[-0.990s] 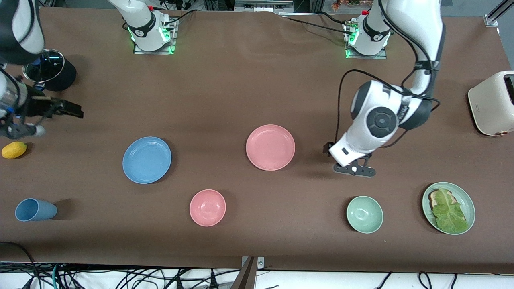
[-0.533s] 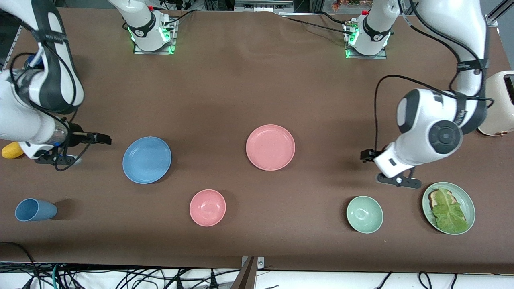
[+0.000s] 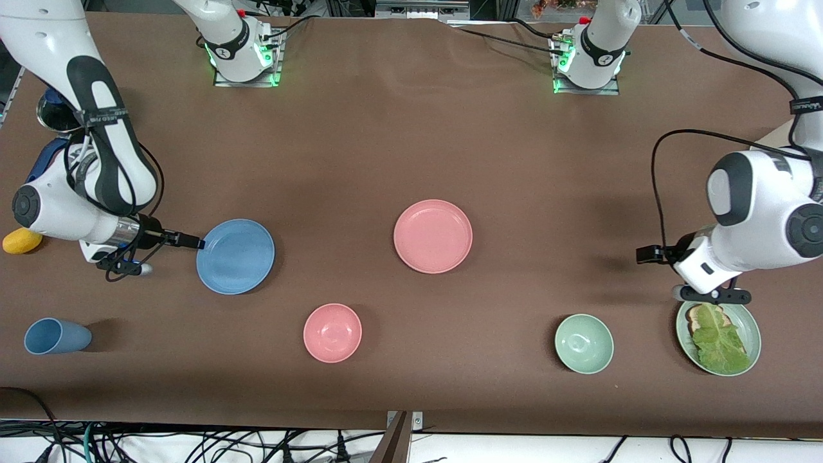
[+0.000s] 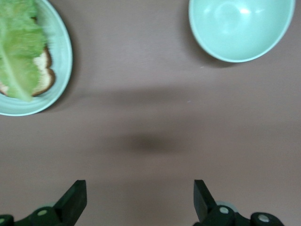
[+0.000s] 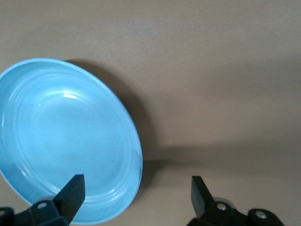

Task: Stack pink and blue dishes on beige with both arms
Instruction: 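Grasp the blue plate rim with the right gripper while the left gripper retracts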

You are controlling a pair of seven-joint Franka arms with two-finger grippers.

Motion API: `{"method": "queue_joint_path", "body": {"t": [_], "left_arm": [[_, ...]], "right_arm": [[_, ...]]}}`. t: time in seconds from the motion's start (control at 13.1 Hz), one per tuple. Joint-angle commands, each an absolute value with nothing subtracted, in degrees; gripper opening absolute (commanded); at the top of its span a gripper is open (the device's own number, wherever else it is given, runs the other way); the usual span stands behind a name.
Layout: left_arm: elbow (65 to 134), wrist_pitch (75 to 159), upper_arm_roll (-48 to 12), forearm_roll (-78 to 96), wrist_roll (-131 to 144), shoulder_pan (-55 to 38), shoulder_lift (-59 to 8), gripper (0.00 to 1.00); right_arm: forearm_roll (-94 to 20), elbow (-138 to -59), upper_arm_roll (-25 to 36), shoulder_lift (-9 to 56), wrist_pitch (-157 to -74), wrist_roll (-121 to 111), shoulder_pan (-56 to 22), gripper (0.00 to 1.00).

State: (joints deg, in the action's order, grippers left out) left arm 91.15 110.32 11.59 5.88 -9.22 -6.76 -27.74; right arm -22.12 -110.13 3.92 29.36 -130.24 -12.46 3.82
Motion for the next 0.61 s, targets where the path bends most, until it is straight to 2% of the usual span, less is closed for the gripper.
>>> {"method": "queue_joint_path", "body": {"t": [0.0, 0.08, 0.23, 0.38, 0.53], "left_arm": [[90.3, 108.8, 8.0, 5.3, -11.1, -2.1, -27.2, 1.0], [90.4, 108.8, 5.8, 5.4, -10.6, 0.2, -26.4, 1.0], [90.4, 107.2, 0.6, 5.2, -7.3, 4.6, -25.0, 1.0], [90.4, 105.2, -0.4, 4.4, -4.8, 4.7, -23.0, 1.0], [90.5, 103.6, -0.5, 4.5, -5.0, 4.7, -20.8, 1.0]], "right_arm": [[-26.0, -109.9, 3.4, 31.0, -132.1, -16.0, 4.8, 1.0], [-26.3, -110.0, 3.4, 31.6, -133.1, -16.0, 5.1, 1.0], [-26.9, -109.9, 3.2, 32.5, -133.7, -16.0, 5.0, 0.81], [-27.8, -109.9, 3.1, 33.1, -133.7, -16.1, 5.0, 0.63], [-27.7, -109.8, 3.1, 33.5, -133.5, -16.6, 5.0, 0.32]]}}
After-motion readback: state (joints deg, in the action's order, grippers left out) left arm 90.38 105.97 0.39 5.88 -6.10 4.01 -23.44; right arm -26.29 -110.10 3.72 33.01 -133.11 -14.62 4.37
